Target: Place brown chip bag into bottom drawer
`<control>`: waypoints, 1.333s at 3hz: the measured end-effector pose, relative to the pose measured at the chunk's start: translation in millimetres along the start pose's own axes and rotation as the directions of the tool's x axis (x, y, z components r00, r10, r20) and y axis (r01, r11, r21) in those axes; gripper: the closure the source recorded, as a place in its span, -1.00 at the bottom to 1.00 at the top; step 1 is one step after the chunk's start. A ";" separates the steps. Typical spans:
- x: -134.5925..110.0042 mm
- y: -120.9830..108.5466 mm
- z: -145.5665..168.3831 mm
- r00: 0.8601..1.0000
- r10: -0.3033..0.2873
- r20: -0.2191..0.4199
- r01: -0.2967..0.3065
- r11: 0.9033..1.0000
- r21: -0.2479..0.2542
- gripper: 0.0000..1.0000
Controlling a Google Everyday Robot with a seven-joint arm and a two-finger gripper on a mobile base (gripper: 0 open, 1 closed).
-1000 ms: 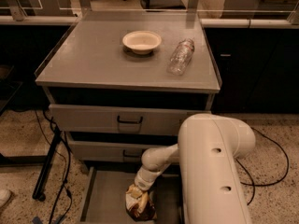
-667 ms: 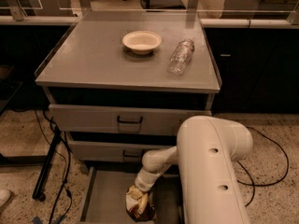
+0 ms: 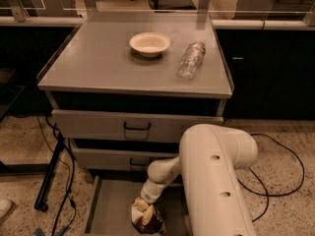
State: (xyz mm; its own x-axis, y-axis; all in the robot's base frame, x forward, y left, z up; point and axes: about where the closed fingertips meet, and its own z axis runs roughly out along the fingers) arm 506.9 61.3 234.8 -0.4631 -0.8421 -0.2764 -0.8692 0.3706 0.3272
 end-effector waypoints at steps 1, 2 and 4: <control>-7.3 3.1 14.7 1.000 0.013 -0.005 -0.013 0.999 -0.042 1.00; -7.3 3.1 14.8 1.000 0.013 -0.005 -0.013 0.999 -0.042 0.64; -7.3 3.2 14.8 1.000 0.013 -0.005 -0.013 0.999 -0.042 -0.45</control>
Offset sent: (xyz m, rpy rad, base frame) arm -0.0019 0.0122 -0.0095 0.0121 0.0393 0.0017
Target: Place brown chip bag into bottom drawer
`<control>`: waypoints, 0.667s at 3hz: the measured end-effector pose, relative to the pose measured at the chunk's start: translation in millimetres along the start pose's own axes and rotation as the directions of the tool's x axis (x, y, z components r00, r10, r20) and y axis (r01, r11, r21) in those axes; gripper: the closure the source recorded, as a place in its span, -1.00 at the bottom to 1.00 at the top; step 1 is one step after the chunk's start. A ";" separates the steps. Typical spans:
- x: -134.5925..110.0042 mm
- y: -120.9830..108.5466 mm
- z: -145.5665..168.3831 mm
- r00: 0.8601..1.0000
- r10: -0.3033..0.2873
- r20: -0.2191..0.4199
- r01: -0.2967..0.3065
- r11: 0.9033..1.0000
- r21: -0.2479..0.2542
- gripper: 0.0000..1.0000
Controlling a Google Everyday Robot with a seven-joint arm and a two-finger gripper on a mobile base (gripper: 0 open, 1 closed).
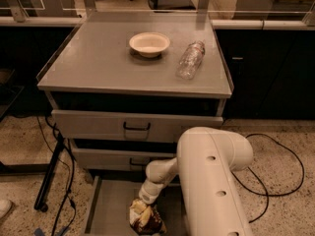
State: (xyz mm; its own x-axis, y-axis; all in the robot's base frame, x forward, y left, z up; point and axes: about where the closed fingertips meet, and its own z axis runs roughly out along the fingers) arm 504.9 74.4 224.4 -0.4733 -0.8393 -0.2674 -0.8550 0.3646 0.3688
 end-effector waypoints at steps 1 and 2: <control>0.0 0.0 0.0 1.000 0.000 0.000 0.000 1.000 0.000 -0.94; 0.0 0.1 0.1 1.000 0.000 0.000 0.000 1.000 0.000 -1.00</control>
Offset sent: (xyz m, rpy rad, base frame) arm 0.0000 0.0000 0.0000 0.0000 0.0000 0.0000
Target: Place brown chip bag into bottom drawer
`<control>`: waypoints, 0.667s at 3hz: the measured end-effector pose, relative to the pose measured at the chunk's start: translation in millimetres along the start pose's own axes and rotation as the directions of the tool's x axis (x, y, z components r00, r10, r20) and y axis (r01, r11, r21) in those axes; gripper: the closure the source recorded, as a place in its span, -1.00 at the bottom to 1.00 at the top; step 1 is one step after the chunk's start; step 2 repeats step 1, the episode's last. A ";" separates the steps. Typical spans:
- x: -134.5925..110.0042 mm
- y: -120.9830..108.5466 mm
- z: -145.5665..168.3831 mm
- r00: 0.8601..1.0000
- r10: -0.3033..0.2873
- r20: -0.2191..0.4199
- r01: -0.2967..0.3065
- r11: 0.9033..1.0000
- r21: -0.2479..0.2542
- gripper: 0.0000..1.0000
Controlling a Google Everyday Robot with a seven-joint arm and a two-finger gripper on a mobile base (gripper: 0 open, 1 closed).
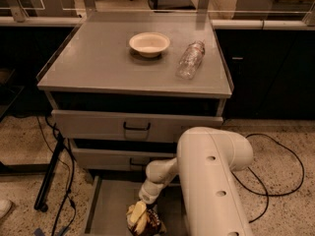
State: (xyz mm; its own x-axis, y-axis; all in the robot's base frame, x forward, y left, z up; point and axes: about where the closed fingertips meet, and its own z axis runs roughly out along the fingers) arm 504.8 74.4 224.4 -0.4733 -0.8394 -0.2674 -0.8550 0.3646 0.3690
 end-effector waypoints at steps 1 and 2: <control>0.0 0.0 0.0 1.000 0.000 0.000 0.000 1.000 0.000 -1.00; 0.0 0.0 0.0 1.000 0.000 0.000 0.000 1.000 0.000 -1.00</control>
Offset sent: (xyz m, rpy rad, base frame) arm 0.0000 0.0000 0.0000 0.0000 0.0000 0.0000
